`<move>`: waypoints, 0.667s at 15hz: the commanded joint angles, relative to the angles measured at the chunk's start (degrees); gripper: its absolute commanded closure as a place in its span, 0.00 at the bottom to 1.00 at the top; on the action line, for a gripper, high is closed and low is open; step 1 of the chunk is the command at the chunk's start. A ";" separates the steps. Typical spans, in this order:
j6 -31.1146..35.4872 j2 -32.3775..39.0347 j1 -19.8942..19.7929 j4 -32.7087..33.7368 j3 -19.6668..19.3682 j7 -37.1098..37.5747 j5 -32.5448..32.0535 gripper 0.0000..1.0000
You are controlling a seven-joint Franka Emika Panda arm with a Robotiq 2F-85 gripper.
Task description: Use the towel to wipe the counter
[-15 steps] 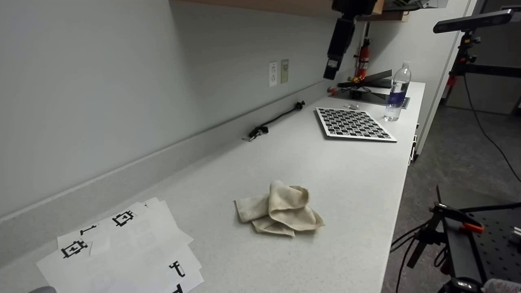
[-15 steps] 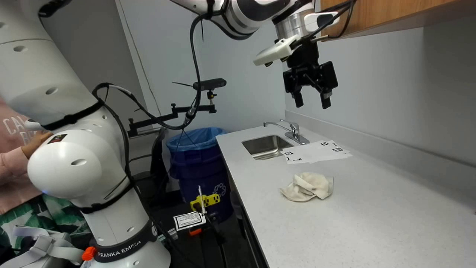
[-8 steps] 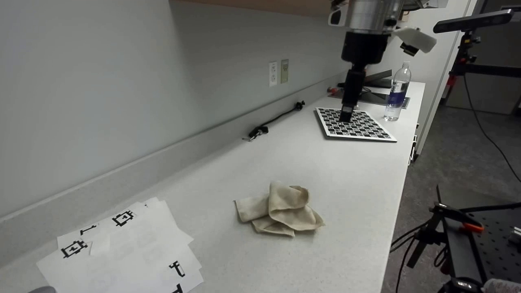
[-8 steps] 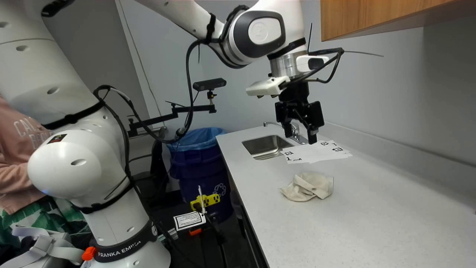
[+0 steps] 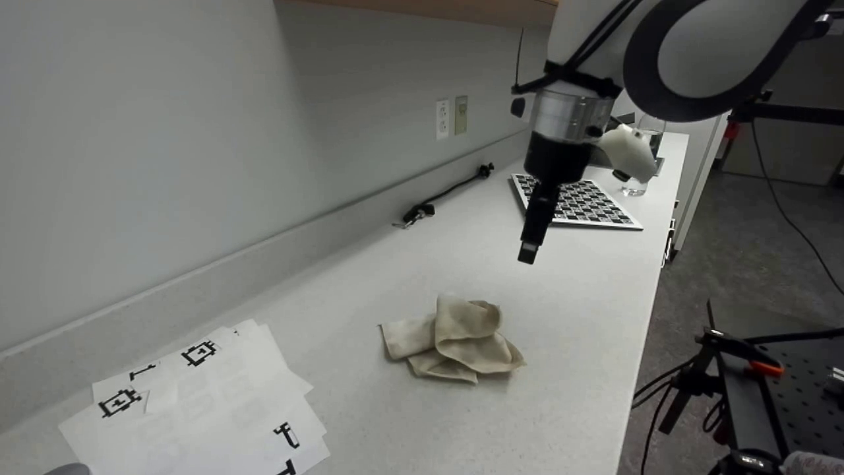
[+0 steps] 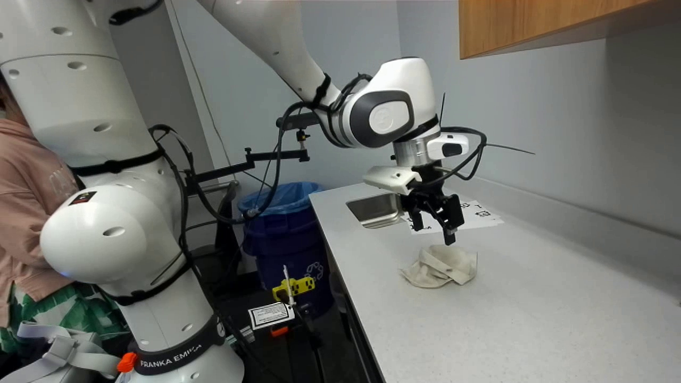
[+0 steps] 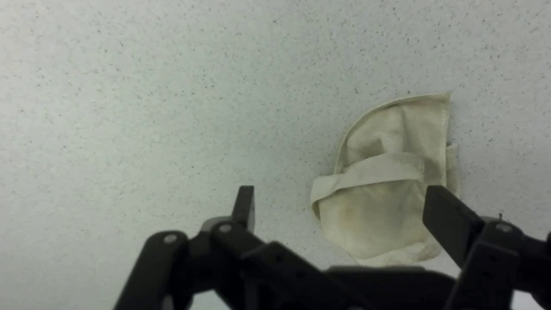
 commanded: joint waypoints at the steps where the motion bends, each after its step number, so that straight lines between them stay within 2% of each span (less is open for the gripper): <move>1: 6.40 8.07 1.27 3.19 1.61 4.00 0.04 0.00; 6: 9.81 16.27 3.47 8.38 2.41 8.18 -0.21 0.00; 8: 8.59 17.31 4.38 10.25 1.96 8.79 -1.14 0.00; 9: 8.92 15.26 3.56 7.36 2.25 7.13 -0.05 0.00; 10: 8.92 16.06 3.81 8.29 2.26 7.26 -0.07 0.00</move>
